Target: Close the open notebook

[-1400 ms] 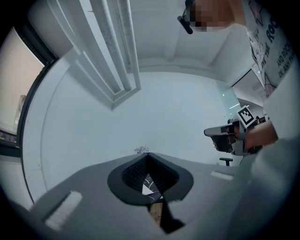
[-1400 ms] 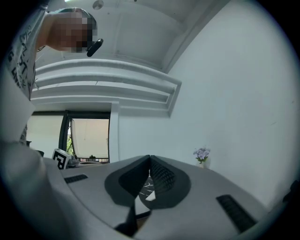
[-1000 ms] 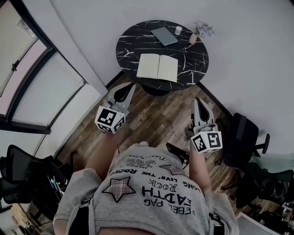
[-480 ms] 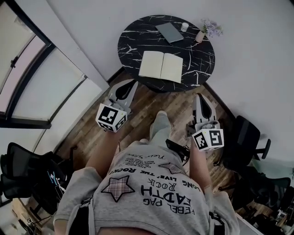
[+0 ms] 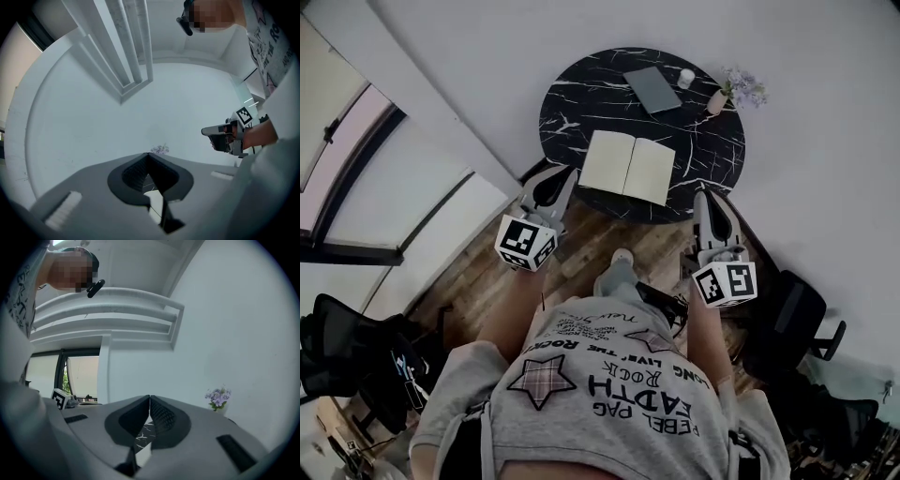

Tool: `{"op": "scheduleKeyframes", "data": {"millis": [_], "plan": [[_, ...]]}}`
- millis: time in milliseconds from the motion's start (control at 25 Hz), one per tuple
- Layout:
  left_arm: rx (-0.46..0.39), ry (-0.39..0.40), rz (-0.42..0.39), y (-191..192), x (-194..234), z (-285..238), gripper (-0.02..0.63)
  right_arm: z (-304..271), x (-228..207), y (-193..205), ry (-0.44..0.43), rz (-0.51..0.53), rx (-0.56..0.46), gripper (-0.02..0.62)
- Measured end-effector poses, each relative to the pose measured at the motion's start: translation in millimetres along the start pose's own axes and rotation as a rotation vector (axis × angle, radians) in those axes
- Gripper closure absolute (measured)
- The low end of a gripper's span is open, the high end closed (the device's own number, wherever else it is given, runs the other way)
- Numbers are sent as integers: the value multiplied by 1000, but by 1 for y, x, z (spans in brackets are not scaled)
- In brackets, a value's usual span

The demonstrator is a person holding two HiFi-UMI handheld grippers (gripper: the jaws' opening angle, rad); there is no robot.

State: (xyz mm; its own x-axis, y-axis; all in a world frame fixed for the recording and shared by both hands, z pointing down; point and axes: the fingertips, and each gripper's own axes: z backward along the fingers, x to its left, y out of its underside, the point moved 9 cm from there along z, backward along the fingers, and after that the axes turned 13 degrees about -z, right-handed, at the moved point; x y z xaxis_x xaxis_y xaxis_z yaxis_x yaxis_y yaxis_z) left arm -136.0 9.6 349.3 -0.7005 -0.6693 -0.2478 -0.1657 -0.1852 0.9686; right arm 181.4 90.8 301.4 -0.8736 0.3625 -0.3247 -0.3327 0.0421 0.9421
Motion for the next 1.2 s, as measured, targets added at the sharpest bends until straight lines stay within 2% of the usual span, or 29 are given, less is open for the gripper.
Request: {"op": "scheduleKeyframes", "data": {"millis": [160,680,1000,1200], "plan": [[18,-28,-21,4,11,-35,600,-27,-31,-10,-23,7,2,583],[41,-155,4,17,32,-120,600,-103,-125,-28,-114,-10,54,583],[52,-174,19,25,39,-141,600,-122,-144,-23,-126,-36,76,583],[52,-148,21,27,47,-154,600,-129,-150,-25,-99,-33,85,583]]}}
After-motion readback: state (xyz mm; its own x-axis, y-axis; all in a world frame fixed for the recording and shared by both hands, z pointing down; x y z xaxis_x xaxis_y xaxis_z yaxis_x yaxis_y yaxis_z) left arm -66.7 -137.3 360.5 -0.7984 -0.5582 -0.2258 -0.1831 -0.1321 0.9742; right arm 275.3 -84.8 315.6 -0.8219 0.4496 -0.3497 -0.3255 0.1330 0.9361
